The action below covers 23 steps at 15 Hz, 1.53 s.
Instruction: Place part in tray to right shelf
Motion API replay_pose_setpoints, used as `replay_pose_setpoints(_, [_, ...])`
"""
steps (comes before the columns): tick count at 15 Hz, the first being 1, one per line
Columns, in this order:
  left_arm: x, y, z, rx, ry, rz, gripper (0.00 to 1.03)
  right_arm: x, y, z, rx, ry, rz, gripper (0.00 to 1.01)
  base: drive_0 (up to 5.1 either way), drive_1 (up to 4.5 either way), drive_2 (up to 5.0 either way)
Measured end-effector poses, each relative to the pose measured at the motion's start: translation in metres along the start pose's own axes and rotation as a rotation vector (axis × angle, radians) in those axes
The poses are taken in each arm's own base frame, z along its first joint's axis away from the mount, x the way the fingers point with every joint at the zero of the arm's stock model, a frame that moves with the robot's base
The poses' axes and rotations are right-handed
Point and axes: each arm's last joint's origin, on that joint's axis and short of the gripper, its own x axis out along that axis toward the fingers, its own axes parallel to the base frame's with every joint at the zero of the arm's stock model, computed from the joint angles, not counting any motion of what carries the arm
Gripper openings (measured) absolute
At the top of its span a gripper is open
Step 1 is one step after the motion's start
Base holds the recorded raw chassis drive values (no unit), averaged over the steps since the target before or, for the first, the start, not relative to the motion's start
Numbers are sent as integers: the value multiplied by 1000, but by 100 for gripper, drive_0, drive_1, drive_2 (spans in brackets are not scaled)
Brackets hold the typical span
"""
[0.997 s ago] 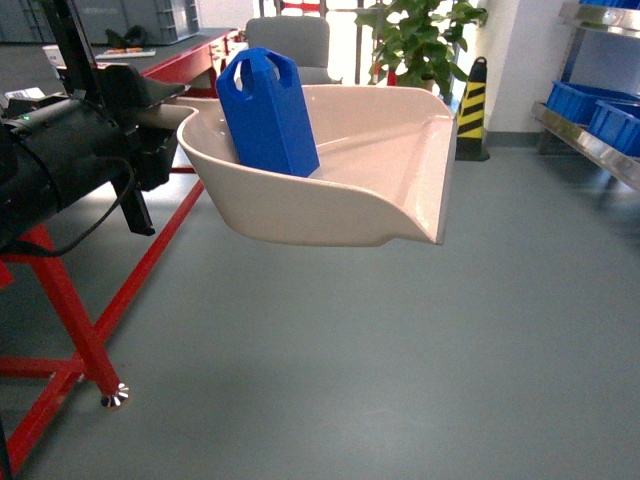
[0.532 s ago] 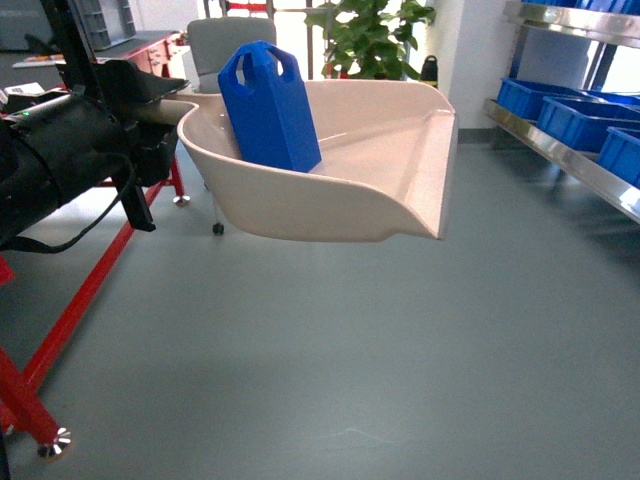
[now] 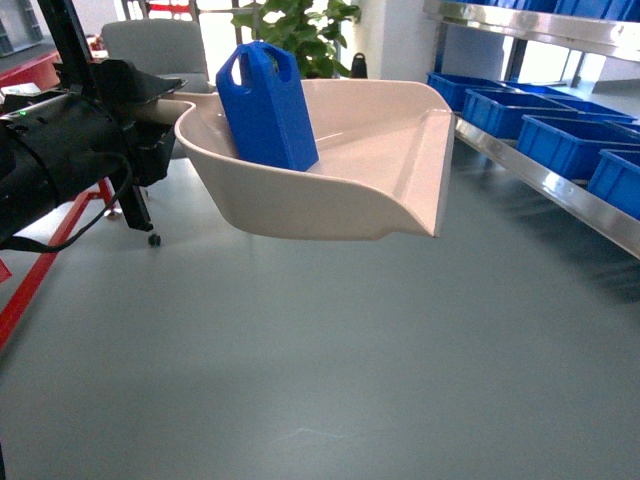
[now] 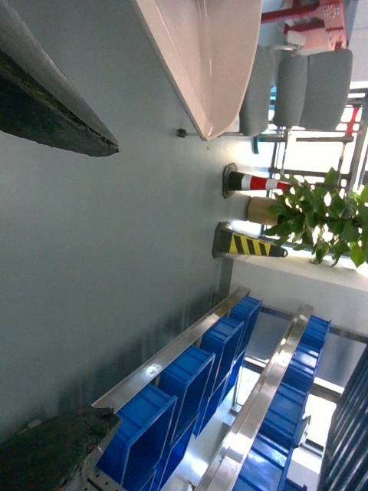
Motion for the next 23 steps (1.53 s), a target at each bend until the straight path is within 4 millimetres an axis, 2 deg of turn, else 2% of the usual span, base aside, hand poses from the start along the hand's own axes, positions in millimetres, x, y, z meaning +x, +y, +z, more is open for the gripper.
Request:
replay_pose_setpoints(8, [0,0,-1,0,3,0,15,0,0,0,0,0,0,98,9,438,-420])
replay_pose_setpoints(23, [0,0,-1,0,4,0,15,0,0,0,0,0,0,98,-150,-150,-150])
